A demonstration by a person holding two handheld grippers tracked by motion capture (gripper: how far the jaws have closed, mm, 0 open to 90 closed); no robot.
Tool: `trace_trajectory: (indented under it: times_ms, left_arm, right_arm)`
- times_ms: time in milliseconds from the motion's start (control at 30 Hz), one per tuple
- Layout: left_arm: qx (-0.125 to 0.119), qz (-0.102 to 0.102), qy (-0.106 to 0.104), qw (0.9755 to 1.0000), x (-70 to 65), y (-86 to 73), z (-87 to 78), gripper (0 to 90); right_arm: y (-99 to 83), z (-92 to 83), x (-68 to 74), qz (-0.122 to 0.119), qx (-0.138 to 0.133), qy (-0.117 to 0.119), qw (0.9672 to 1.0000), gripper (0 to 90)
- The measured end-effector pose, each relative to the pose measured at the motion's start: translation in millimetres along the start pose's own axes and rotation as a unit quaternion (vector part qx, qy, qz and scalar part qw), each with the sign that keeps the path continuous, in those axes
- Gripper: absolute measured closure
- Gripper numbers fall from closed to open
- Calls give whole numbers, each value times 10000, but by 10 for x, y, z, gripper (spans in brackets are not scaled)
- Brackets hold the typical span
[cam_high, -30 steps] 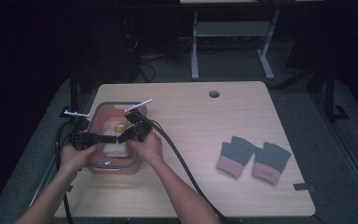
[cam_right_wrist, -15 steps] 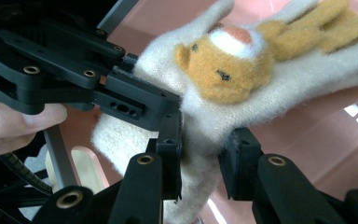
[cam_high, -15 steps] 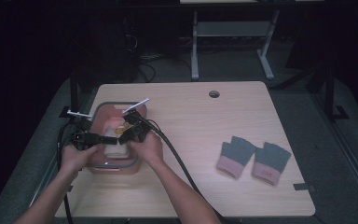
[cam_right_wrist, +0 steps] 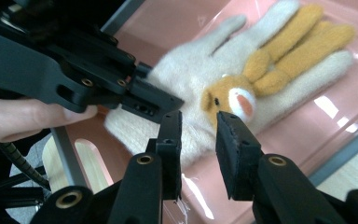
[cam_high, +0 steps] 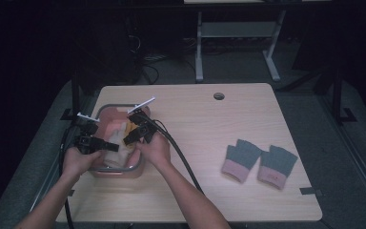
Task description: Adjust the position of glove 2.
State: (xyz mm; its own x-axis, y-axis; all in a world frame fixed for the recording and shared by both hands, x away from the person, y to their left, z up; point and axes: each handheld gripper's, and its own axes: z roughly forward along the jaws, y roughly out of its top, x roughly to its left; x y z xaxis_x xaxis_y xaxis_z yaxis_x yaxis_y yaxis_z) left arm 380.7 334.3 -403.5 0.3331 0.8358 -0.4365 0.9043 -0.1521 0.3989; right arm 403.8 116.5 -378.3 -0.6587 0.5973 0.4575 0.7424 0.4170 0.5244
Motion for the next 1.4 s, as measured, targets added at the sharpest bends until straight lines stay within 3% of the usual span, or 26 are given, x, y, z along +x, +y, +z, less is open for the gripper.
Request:
trace_trajectory:
  times_ms: [200, 433, 600, 967, 1100, 1200, 1267, 1400]
  left_arm:
    - [86, 1, 137, 9999, -11, 7, -9, 628]
    - [-43, -13, 354, 9994, -38, 46, -117, 562]
    - [-226, 50, 420, 9989, -96, 99, -212, 568]
    - [-245, 179, 708, 9970, -77, 84, -247, 671]
    - [67, 224, 806, 9965, -78, 68, -147, 693]
    - [457, 305, 951, 9939, -80, 55, -25, 691]
    - [571, 362, 1035, 9923, -86, 49, 19, 686]
    - [439, 338, 951, 9939, -109, 60, -11, 682]
  right_arm:
    - [-9, -79, -7, -15, -102, 18, 9999, 702]
    - [-28, -211, -26, -34, -238, 42, 9997, 692]
    - [-32, -293, -34, -31, -344, 61, 9994, 693]
    - [-81, -401, -78, -22, -452, 81, 9989, 691]
    - [-95, -426, -98, -22, -486, 81, 9988, 690]
    - [-107, -444, -109, -4, -500, 82, 9987, 687]
    - [-114, -454, -117, -10, -504, 78, 9987, 685]
    - [-126, -488, -136, -15, -524, 85, 9986, 681]
